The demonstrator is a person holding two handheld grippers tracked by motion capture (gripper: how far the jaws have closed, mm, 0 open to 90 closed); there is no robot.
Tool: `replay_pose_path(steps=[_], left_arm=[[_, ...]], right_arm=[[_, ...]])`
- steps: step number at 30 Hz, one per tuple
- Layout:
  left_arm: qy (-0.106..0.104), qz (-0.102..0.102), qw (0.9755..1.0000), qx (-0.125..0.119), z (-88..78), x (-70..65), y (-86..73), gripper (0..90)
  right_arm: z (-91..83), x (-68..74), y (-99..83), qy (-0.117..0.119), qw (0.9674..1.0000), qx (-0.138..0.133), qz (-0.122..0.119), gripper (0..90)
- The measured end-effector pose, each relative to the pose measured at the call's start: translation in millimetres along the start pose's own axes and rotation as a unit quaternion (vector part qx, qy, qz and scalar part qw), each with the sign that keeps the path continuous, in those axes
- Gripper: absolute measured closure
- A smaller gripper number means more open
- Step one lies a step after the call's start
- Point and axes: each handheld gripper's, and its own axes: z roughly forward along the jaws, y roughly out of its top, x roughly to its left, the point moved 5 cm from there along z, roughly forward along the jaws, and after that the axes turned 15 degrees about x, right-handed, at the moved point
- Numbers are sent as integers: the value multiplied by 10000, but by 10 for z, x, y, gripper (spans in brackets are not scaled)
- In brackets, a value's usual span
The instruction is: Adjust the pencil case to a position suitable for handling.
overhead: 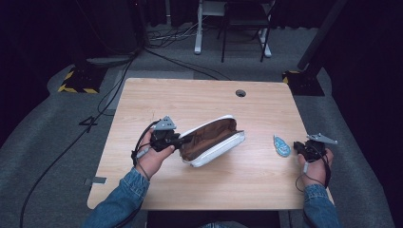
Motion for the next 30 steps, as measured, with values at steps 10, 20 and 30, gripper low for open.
replay_pose_path(steps=[10,20,30], left_arm=[[-116,174,9996,213,39,-126,-148,853],[-356,338,9983,313,94,-284,-268,853],[-621,427,9964,390,256,-376,-367,851]], right_arm=[[0,1,0,3,10000,-12,1,825],[-3,6,-4,22,10000,7,24,824],[-4,6,-6,30,10000,4,19,821]])
